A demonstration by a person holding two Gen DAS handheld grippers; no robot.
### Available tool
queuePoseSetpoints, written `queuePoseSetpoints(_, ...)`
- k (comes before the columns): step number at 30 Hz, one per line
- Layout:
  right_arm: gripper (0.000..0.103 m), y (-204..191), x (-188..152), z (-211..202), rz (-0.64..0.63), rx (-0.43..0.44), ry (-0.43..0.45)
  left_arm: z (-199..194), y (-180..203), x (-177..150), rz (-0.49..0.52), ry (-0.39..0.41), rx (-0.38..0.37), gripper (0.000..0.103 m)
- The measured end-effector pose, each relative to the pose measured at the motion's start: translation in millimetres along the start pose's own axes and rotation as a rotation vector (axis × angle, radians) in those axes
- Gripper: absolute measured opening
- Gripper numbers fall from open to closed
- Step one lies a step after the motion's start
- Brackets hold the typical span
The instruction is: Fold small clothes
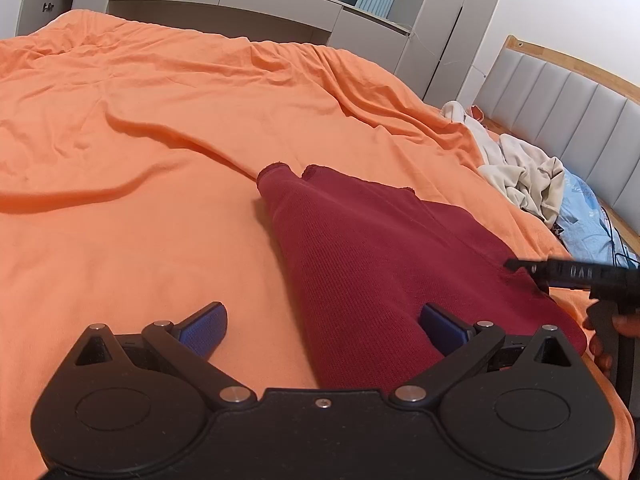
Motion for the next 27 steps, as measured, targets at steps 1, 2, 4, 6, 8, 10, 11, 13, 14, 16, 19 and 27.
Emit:
queuePoseSetpoints(1, 0.103, -1, -1, 0, -0.003, 0.001, -0.004, 0, 0, 0, -0.001, 0.000, -0.001, 0.103)
queuePoseSetpoints(2, 0.103, -1, -1, -1, 0.003, 0.008, -0.009, 0, 0, 0, -0.002, 0.001, -0.002, 0.103)
queuePoseSetpoints(4, 0.103, 2, -2, -1, 0.022, 0.025, -0.016, 0, 0, 0, -0.004, 0.001, -0.005, 0.103)
queuePoseSetpoints(6, 0.103, 5, -1, -4, 0.040, 0.048, -0.011, 0, -1, 0, -0.004, 0.002, -0.006, 0.103)
queuePoseSetpoints(8, 0.103, 11, 4, -11, 0.068, 0.070, 0.028, 0, -1, 0, -0.005, 0.002, -0.007, 0.103)
queuePoseSetpoints(10, 0.103, 15, 13, -21, 0.097, 0.105, 0.099, 0, -1, 0, -0.007, 0.002, -0.007, 0.103)
queuePoseSetpoints(11, 0.103, 17, 18, -24, 0.113, 0.127, 0.131, 0, -1, 0, -0.008, 0.003, -0.008, 0.103)
queuePoseSetpoints(13, 0.103, 21, 25, -24, 0.160, 0.165, 0.180, 0, -1, 0, -0.007, 0.003, -0.007, 0.103)
queuePoseSetpoints(14, 0.103, 23, 28, -21, 0.183, 0.186, 0.191, 0, -1, 0, -0.006, 0.003, -0.007, 0.103)
queuePoseSetpoints(16, 0.103, 25, 31, -11, 0.218, 0.226, 0.185, 0, -2, 0, -0.007, 0.003, -0.007, 0.103)
queuePoseSetpoints(19, 0.095, 23, 31, 5, 0.223, 0.257, 0.160, 0, -2, 0, -0.007, 0.003, -0.007, 0.103)
queuePoseSetpoints(27, 0.066, 17, 24, 31, 0.185, 0.241, 0.096, 0, -2, 0, -0.007, 0.003, -0.008, 0.103)
Point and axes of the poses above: each gripper's, at about its wrist camera, not at the fingertips, and z roughly the way its jaws point, y to its right, x to its top, the point moved 8 cm from there along z, roughly the way its jaws point, and after that the axes turned 8 degrees about x, right-handed, at the moved point
